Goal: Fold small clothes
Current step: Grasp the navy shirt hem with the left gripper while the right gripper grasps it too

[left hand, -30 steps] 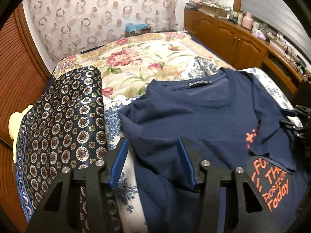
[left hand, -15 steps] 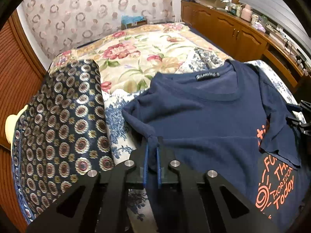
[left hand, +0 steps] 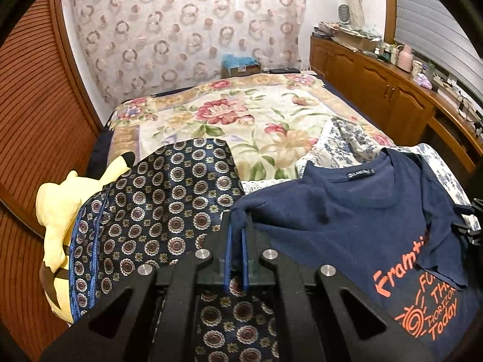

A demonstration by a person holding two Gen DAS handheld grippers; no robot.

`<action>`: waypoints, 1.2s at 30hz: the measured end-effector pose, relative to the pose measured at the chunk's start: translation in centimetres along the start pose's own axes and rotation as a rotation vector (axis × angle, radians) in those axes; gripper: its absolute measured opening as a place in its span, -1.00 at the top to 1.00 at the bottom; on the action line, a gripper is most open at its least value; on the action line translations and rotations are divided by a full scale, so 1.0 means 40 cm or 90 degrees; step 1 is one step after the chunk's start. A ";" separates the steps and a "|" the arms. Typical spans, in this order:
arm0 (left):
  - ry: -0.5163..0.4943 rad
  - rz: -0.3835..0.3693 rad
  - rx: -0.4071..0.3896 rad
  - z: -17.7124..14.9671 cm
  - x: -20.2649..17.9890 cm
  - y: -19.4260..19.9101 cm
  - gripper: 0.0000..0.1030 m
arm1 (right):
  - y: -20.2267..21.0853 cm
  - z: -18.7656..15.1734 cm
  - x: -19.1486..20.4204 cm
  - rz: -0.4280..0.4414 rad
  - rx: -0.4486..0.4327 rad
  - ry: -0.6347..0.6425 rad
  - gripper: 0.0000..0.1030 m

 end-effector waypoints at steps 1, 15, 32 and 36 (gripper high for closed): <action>0.002 -0.003 0.000 -0.002 -0.004 -0.002 0.88 | 0.001 0.000 -0.001 0.000 0.000 -0.001 -0.02; -0.006 -0.018 -0.019 0.000 -0.038 0.012 0.88 | -0.034 0.122 -0.039 0.007 0.002 0.011 -0.03; -0.019 -0.022 -0.035 0.001 -0.064 0.042 0.88 | -0.185 0.206 -0.006 0.010 0.042 0.076 0.89; -0.016 -0.022 -0.038 0.000 -0.064 0.044 0.88 | -0.151 0.222 -0.030 0.002 0.008 0.062 0.92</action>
Point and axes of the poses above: each gripper's, at about its wrist camera, not at the fingertips, and y roughly against the way its jaws point, x to its left, z to its top, the point moved 3 cm from there along -y, roughly the way its jaws point, and after that the axes turned 12 degrees about -y, right-handed, at the moved point
